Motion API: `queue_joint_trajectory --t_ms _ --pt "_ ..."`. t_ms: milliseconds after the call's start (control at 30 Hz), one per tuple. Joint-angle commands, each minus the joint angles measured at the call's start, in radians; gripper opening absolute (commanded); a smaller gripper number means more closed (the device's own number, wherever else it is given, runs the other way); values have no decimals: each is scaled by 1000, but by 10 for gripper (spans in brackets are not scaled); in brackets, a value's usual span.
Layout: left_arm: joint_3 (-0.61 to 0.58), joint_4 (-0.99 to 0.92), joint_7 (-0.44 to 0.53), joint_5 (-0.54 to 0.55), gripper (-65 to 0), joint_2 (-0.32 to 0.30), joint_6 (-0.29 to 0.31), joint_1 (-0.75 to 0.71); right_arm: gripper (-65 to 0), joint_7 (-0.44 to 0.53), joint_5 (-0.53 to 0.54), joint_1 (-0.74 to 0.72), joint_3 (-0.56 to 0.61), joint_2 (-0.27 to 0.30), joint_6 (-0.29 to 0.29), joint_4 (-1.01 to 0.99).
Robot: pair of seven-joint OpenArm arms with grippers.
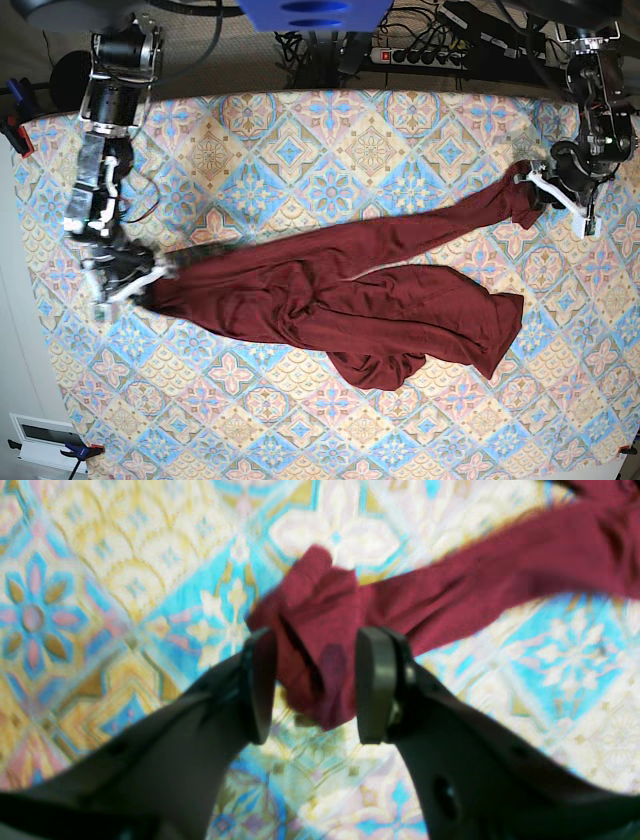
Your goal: Layout the t-shirt on the table in an organized manner, then fold the t-shirt properly
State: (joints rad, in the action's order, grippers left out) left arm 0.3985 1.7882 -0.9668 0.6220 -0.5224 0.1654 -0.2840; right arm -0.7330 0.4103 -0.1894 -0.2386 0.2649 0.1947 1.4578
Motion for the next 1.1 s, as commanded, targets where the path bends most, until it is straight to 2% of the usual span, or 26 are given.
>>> queue_joint_trajectory --t_ms 0,100,233,433,567,667,767,833,967,1067 --pt "9 23 18 8 -395 -5 3 13 -650 6 6 -5 -31 17 -2 27" --pt "7 43 18 8 -395 0 3 42 -650 -17 6 34 -114 52 -2 54" --pt "6 42 16 -1 -395 29 3 116 -649 -20 6 35 -186 101 27 50" --pt "1 32 9 -6 -395 69 3 237 -649 -17 2 35 -259 130 27 24" --pt "-115 -140 16 -4 -395 71 1 354 -649 -17 0 38 -285 141 27 1" --pt "-191 -267 18 -3 -395 109 1 434 -649 -17 0 40 -282 141 29 7" --pt "-229 -307 29 -3 -395 144 1 467 -649 -17 0 40 -282 141 30 11" --pt "-261 -322 70 -4 -394 169 -3 501 -649 -18 0 40 -282 141 30 11" --pt "-385 -468 148 -4 -395 175 -7 579 -649 -18 0 40 -281 141 30 13" --pt "-419 -561 207 -4 -395 190 -7 613 -649 -18 5 40 -281 141 30 13"
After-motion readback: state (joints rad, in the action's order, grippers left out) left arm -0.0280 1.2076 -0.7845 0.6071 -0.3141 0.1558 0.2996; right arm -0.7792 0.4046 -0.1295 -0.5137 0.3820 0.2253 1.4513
